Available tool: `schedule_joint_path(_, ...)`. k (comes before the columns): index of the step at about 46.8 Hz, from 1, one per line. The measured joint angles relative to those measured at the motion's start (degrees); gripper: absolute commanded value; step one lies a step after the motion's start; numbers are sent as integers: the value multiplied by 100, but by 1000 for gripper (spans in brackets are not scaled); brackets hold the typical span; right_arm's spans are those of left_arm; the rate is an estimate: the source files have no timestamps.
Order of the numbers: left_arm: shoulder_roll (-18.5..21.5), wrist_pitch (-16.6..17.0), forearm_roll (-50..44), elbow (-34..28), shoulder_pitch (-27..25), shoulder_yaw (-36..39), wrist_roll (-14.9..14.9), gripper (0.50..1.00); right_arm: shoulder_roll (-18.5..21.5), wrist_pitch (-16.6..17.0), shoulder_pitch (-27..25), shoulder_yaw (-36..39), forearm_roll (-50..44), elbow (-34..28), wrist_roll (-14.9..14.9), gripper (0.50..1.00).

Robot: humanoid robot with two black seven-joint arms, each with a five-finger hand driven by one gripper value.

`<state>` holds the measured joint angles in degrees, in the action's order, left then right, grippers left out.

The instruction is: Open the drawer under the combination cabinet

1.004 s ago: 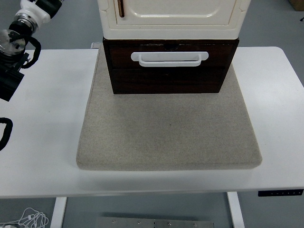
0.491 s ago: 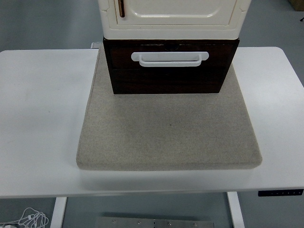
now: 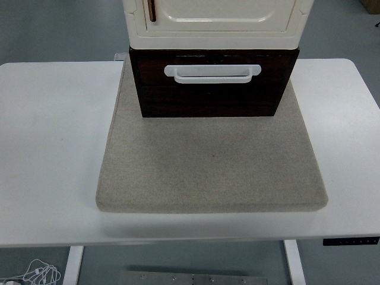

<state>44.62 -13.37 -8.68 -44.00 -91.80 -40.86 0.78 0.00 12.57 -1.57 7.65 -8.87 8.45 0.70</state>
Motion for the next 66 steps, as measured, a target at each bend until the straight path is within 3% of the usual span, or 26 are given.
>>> schedule_joint_path(8, -61, -8, 393, -501, -282, 12, -22, 1000, 0, 0, -1, 0, 0, -2, 0, 926)
schedule_joint_path(19, -110, 13, 879, -1971, -278, 14, -68, 1000, 0, 0, 0, 0, 0, 0, 0, 926)
schedule_joint_path(29, -198, 28, 1532, -2928, -181, 163, -159, 1000, 0, 0, -1, 0, 0, -1, 0, 926)
schedule_joint_path(40, -130, -53, 1587, -3664, -296, 1124, -170, 1000, 0, 0, -1, 0, 0, -2, 0, 926)
schedule_joint_path(54, -2, -333, 2078, -4377, -968, 2797, -395, 1000, 0, 0, -1, 0, 0, -1, 0, 926)
schedule_joint_path(66, -14, -351, 2572, -4577, -1109, 3528, -1090, 1000, 0, 0, -1, 0, -1, -2, 0, 926)
